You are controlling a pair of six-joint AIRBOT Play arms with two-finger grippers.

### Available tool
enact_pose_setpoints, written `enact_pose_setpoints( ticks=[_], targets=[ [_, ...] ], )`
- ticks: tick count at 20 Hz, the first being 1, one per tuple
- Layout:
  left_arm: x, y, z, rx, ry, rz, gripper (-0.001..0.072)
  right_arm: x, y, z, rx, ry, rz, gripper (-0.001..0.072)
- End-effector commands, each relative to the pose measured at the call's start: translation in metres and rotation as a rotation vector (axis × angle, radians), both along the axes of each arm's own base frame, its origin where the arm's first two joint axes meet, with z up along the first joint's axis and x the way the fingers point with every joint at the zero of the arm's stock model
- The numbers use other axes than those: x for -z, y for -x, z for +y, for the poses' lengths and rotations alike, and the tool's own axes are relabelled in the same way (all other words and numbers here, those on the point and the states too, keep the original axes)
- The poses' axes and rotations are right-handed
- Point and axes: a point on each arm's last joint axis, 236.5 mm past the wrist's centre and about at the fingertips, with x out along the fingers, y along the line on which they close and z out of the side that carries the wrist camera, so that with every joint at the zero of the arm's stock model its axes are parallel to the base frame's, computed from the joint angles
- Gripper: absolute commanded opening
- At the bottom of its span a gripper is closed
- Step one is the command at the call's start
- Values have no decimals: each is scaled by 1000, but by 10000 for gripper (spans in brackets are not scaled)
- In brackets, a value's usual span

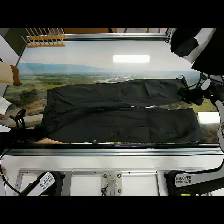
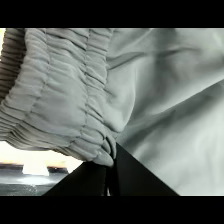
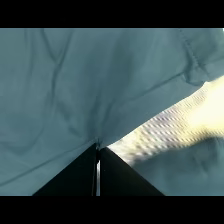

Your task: Fold the clothes and pants, and hang the long-sleeved shirts on hangers.

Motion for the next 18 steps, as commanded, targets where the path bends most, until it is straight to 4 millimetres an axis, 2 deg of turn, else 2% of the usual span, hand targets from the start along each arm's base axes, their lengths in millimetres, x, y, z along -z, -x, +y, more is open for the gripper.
enact_pose_setpoints(
  ticks=[1,3,7,8,9,10,11,13,15,16,18],
  targets=[
    [0,-1,1,-3,-3,-3,18,13,45,7,-14,15,84,20],
    [0,0,1,-2,-2,-2,18,19,53,10,-14,2,110,20],
    [0,1,-1,1,4,2,18,18,58,20,-3,-44,123,40],
    [0,1,-2,2,7,5,18,14,63,21,-13,-47,138,169],
    [0,2,-2,3,9,6,19,3,68,20,-46,-38,146,430],
    [0,2,-2,3,10,6,18,-11,73,16,-75,-18,142,617],
    [0,2,-2,3,9,6,18,-28,82,7,-87,14,135,645],
    [0,2,-2,3,10,6,18,-57,113,-21,-54,64,153,646],
    [0,2,-2,3,10,6,18,-66,161,-51,80,54,176,646],
    [0,2,-2,3,10,6,18,-61,189,-64,169,30,186,645],
    [0,2,-2,3,9,6,18,-38,243,-72,347,-68,210,645]
  ],
)
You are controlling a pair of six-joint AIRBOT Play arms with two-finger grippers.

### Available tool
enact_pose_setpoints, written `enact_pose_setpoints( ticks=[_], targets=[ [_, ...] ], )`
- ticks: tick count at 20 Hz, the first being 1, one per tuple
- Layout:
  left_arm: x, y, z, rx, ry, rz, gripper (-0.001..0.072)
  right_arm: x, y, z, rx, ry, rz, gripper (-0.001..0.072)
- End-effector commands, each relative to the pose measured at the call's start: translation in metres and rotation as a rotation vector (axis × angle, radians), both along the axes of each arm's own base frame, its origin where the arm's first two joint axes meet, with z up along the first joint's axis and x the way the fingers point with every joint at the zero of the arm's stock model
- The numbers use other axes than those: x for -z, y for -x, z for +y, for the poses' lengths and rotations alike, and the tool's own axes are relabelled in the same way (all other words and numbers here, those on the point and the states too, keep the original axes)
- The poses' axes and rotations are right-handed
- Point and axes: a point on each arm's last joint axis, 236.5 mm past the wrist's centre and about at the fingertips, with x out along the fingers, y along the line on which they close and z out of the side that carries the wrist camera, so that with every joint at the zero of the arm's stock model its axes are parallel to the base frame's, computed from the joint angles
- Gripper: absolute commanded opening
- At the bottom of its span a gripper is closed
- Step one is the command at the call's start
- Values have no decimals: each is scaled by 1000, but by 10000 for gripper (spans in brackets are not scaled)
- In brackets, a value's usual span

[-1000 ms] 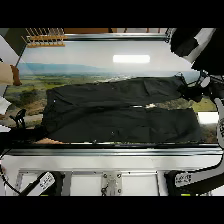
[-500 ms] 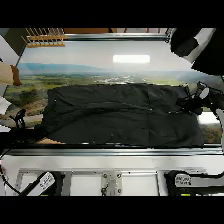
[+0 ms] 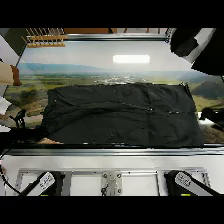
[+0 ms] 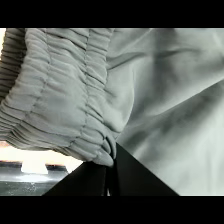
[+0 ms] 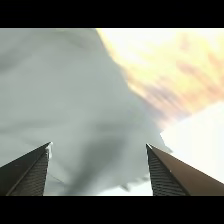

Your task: Fold the clothes and pants, and hang the long-sleeved shirts on hangers.

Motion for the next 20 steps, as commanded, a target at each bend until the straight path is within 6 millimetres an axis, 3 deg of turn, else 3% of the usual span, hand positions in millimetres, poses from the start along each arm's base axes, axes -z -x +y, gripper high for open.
enact_pose_setpoints(
  ticks=[1,3,7,10,20],
  targets=[
    [0,0,0,0,0,0,18,26,90,-9,277,-128,36,645],
    [0,0,0,0,0,0,19,53,109,10,371,-288,-18,645],
    [0,0,0,0,0,-1,18,80,96,28,449,-383,-172,646],
    [0,0,0,-1,1,-1,18,87,79,40,402,-391,-227,645],
    [0,0,0,-1,1,-1,18,107,54,82,223,-425,-153,639]
  ],
)
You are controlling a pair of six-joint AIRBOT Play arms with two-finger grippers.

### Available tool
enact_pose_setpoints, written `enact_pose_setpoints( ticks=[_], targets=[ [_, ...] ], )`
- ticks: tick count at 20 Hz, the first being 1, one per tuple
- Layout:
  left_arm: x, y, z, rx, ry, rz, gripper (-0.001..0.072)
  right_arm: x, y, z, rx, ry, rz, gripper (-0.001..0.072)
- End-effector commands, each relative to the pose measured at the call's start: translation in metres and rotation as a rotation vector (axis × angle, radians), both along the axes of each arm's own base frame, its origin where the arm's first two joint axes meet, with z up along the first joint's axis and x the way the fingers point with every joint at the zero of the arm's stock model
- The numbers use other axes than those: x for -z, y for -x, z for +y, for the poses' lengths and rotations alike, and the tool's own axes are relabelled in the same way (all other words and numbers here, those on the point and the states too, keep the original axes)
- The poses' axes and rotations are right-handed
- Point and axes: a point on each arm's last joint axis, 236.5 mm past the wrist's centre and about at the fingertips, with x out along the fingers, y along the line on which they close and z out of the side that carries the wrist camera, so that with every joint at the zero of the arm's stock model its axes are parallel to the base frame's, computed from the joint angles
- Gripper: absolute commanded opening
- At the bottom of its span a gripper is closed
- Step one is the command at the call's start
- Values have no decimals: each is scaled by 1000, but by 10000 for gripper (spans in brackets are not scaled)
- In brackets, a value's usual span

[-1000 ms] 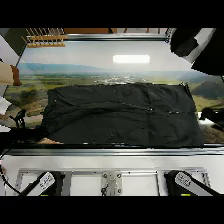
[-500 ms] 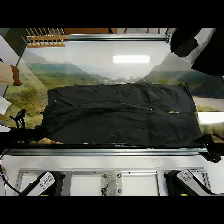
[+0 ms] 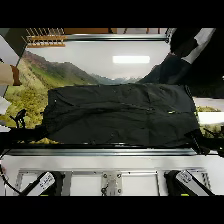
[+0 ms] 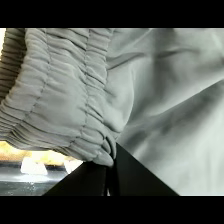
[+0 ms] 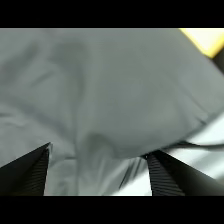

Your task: Fold the clothes and pants, and hang the long-sleeved shirts on hangers.

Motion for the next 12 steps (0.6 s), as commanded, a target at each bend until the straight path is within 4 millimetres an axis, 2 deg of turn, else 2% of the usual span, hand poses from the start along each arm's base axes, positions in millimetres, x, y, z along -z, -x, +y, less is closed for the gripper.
enact_pose_setpoints(
  ticks=[1,3,4,7,10,12],
  targets=[
    [0,0,0,0,0,0,19,8,-5,17,-79,-7,19,501],
    [0,0,0,0,0,0,18,7,-7,20,-100,-2,18,108],
    [0,0,0,1,0,1,18,4,-7,20,-106,5,15,20],
    [-15,-5,1,27,10,-4,18,-18,4,-1,-182,100,67,19],
    [-55,-17,2,84,26,-28,17,-63,15,-38,-247,242,140,18],
    [-85,-23,3,90,12,-60,17,-92,8,-48,-263,271,135,18]
  ],
)
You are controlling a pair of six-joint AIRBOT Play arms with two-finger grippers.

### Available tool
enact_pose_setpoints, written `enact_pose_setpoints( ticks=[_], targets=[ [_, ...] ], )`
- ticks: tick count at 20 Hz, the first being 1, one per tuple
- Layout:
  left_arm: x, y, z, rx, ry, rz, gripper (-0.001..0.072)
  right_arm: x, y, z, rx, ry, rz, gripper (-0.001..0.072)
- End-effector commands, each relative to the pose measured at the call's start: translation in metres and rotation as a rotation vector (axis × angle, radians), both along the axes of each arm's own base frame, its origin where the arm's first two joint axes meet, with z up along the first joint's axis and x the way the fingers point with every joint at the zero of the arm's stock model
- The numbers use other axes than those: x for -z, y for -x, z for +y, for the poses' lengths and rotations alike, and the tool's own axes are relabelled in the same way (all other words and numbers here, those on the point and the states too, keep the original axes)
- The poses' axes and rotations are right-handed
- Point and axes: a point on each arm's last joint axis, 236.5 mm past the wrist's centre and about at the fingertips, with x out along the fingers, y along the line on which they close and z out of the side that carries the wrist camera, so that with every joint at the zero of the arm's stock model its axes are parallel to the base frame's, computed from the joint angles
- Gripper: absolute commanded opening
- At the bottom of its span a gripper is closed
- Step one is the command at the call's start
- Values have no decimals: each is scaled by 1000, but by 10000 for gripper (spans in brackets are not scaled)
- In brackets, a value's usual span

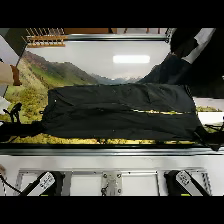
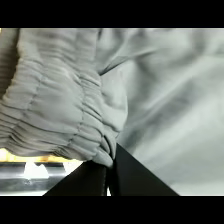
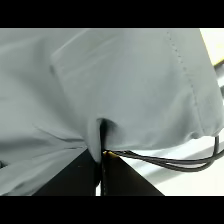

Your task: Fold the clothes and pants, and hang the long-sleeved shirts on hangers.

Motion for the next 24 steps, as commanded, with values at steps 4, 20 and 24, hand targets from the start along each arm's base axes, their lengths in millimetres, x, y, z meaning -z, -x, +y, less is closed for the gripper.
enact_pose_setpoints(
  ticks=[4,20,24],
  targets=[
    [-90,-18,9,-46,-62,-114,16,-83,-26,-33,-63,150,-13,18],
    [-83,-157,16,48,-117,18,17,-96,-224,-39,-202,211,1,18],
    [-69,-197,20,27,-109,16,18,-77,-256,-38,-191,214,-18,18]
  ],
)
